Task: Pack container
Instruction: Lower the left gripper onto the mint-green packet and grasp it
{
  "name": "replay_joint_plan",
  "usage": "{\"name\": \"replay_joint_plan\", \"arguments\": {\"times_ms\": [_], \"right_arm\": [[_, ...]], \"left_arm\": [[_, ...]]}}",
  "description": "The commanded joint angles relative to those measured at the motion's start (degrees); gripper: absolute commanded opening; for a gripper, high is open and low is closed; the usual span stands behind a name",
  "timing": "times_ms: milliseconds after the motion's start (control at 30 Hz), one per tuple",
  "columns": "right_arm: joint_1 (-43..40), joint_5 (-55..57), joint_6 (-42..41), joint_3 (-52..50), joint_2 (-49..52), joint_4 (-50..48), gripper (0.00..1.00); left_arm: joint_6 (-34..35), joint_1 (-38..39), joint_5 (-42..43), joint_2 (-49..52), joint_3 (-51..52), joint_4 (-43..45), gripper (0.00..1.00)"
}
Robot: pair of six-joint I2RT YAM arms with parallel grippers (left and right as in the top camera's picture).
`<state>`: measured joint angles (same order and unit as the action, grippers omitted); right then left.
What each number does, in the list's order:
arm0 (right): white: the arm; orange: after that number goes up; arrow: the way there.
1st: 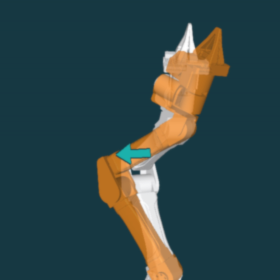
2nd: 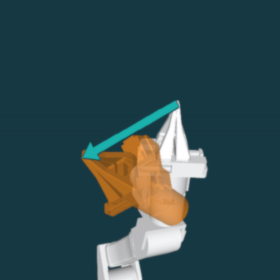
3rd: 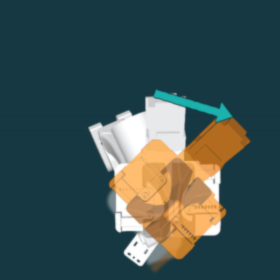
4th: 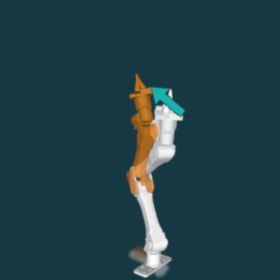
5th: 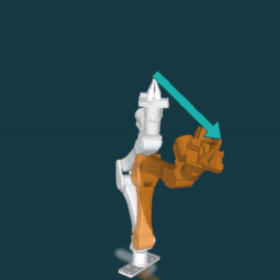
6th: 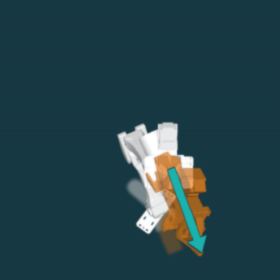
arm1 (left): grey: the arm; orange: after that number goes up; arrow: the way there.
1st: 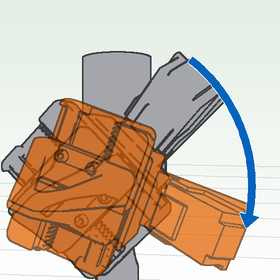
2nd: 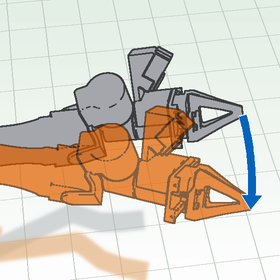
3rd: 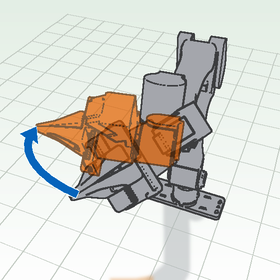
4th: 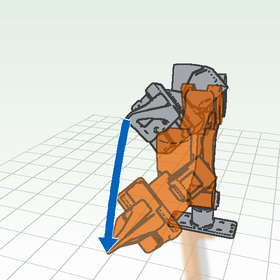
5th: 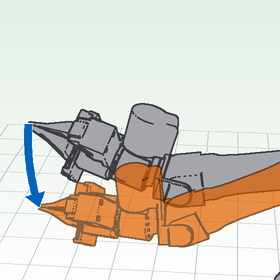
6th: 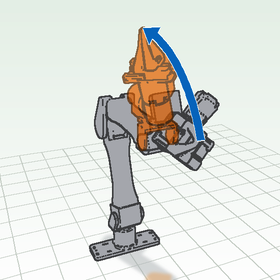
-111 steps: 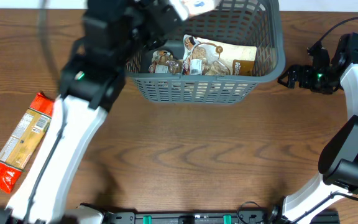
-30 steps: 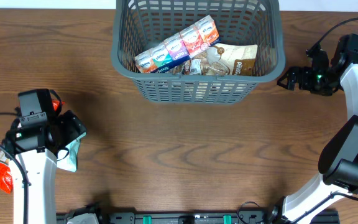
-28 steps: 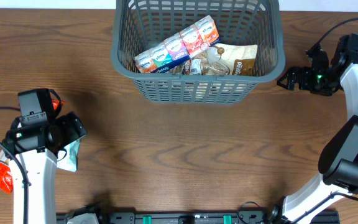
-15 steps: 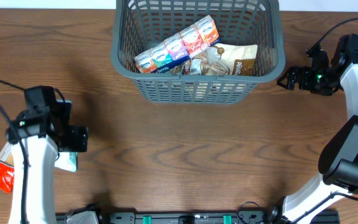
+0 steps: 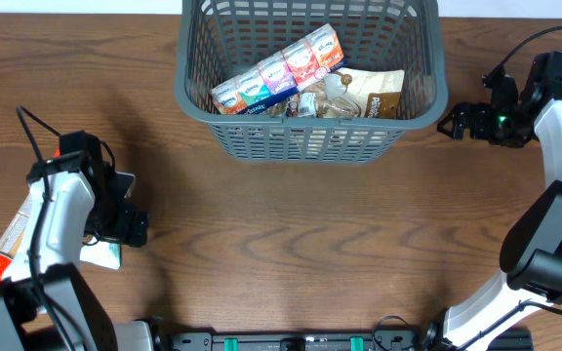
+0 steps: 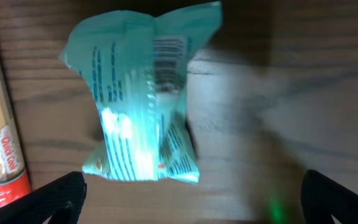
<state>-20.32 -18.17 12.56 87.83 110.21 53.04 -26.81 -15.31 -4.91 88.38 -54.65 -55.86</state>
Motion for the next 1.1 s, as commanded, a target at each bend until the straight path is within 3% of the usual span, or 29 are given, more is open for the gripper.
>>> {"name": "replay_joint_plan", "arguments": {"times_ms": [0,300,667,900,967,1033,1067], "right_arm": [[0.9,0.2,0.8,-0.3,0.3,-0.2,0.99],[0.9,0.2,0.8,-0.3,0.3,-0.1,0.99],[0.9,0.2,0.8,-0.3,0.3,0.3,0.99],[0.9,0.2,0.8,-0.3,0.3,0.5,0.99],[0.9,0.2,0.8,-0.3,0.3,0.7,0.99],[0.9,0.2,0.8,-0.3,0.3,0.7,0.99],[0.9,0.2,0.8,-0.3,0.3,0.7,0.99]], "left_arm": [[-0.8,-1.7,-0.1,2.2,-0.1,1.5,0.99],[-0.7,-6.2,0.1,5.7,0.1,6.8,0.99],[-0.2,-6.5,0.5,11.4,0.1,11.7,0.99],[0.3,-6.5,8.1,11.5,0.1,12.9,0.95],[0.3,-6.5,8.8,11.5,0.0,13.1,0.73],[0.4,-6.5,8.8,11.5,0.1,13.4,0.36],[1.2,-6.5,8.8,11.5,0.0,13.6,0.28]]}}
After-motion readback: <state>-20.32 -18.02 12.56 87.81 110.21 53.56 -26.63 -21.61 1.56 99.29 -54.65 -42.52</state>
